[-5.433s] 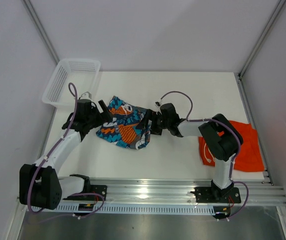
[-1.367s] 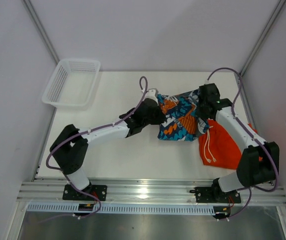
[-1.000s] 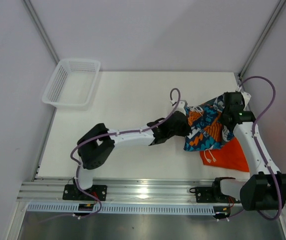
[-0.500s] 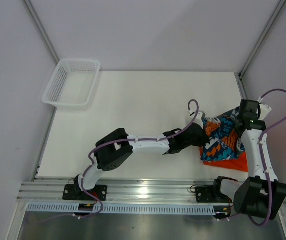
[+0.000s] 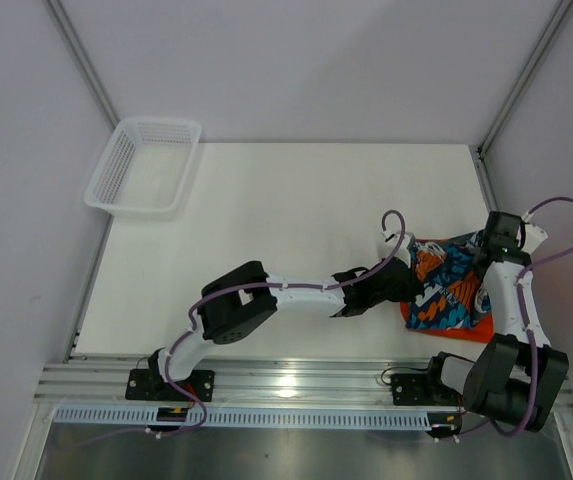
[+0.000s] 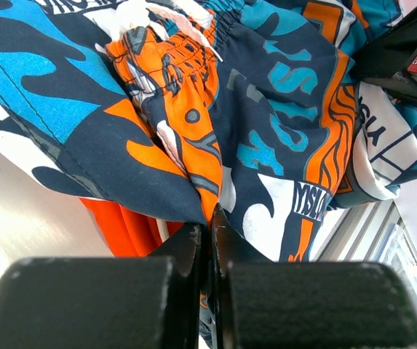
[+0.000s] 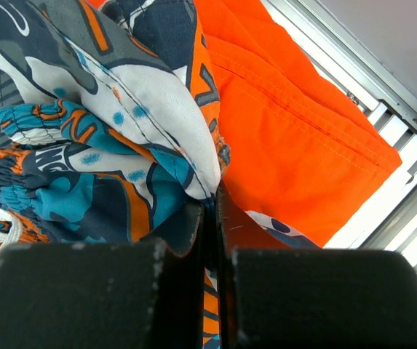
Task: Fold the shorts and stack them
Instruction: Neatly place the folded shorts to the corner
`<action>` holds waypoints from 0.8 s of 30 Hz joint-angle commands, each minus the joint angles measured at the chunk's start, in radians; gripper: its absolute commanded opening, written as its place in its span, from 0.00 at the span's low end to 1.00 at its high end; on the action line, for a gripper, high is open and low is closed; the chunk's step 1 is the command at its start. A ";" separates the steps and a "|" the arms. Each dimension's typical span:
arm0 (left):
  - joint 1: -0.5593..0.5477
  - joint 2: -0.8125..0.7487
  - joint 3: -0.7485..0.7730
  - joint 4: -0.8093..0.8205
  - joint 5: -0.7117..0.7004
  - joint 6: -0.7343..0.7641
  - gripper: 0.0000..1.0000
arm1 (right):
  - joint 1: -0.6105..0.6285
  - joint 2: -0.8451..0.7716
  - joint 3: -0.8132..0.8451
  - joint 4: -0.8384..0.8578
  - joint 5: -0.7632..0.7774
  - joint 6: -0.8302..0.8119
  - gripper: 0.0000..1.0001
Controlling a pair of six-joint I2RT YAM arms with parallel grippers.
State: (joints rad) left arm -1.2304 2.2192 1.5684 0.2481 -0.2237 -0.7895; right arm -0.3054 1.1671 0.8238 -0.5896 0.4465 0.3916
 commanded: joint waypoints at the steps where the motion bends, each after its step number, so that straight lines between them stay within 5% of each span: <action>1: -0.012 0.007 0.025 0.052 -0.005 -0.013 0.00 | -0.020 -0.004 0.001 0.074 0.021 0.016 0.00; 6: -0.018 0.022 0.025 0.060 0.004 -0.030 0.00 | -0.024 -0.029 0.015 0.053 0.035 0.016 0.06; 8: -0.018 0.030 0.041 0.043 0.006 -0.027 0.14 | -0.026 -0.015 0.021 0.054 0.031 0.013 0.60; 9: -0.018 0.033 0.047 0.030 0.012 -0.021 0.41 | -0.027 -0.001 0.029 0.050 0.028 0.015 0.74; 10: -0.018 0.031 0.045 0.019 0.011 -0.020 0.52 | -0.031 0.029 0.038 0.034 0.026 0.013 0.77; 12: -0.017 0.011 0.035 0.000 -0.009 -0.019 0.73 | -0.038 0.055 0.083 0.017 0.024 0.012 0.79; 14: -0.011 -0.006 0.024 -0.012 -0.023 -0.016 0.81 | -0.041 0.065 0.132 -0.009 0.037 0.012 0.80; 20: 0.063 -0.098 -0.083 -0.015 0.014 -0.046 0.85 | -0.043 -0.035 0.219 -0.072 0.019 -0.022 0.82; 24: 0.097 -0.139 -0.128 -0.004 0.040 -0.033 0.85 | -0.080 -0.136 0.175 -0.026 -0.317 -0.051 0.82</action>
State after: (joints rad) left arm -1.1679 2.1704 1.4559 0.2218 -0.2001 -0.8139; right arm -0.3546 1.1141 0.9939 -0.6334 0.3603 0.3714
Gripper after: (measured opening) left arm 0.851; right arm 0.817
